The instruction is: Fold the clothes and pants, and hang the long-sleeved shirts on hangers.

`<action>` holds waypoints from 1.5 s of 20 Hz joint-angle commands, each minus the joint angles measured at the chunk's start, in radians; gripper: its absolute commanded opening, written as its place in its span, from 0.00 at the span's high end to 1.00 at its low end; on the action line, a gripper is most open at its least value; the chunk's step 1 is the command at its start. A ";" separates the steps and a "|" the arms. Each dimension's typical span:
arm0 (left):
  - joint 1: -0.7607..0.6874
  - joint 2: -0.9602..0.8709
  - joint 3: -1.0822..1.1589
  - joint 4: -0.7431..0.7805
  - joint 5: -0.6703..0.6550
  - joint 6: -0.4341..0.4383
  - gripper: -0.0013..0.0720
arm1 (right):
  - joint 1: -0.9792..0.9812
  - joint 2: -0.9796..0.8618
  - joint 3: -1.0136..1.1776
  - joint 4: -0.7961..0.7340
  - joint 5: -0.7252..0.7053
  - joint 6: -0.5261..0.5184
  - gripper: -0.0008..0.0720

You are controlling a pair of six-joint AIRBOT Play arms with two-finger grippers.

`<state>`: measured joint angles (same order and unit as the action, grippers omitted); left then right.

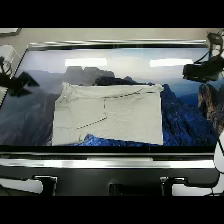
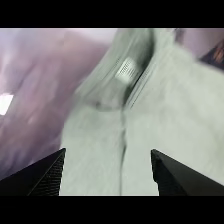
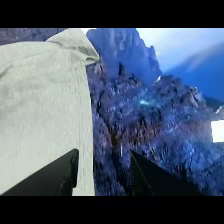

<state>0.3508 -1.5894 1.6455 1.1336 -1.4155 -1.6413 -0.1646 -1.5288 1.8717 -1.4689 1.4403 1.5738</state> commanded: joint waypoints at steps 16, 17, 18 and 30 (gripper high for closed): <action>0.275 0.261 -1.017 -0.460 0.397 0.738 0.15 | -0.007 0.093 -0.002 0.452 0.256 -0.164 0.32; 0.275 0.258 -1.017 -0.473 0.414 0.754 0.15 | -0.006 0.093 -0.002 0.452 0.256 -0.164 0.32; 0.275 0.255 -1.017 -0.488 0.421 0.777 0.15 | -0.006 0.093 -0.002 0.452 0.255 -0.164 0.32; 0.153 0.150 -1.014 -0.516 0.450 0.803 0.83 | -0.006 0.093 -0.002 0.447 0.232 -0.168 0.32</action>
<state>0.5190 -1.4261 0.6292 0.6178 -0.9722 -0.8383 -0.1715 -1.4361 1.8698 -1.0180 1.6783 1.4109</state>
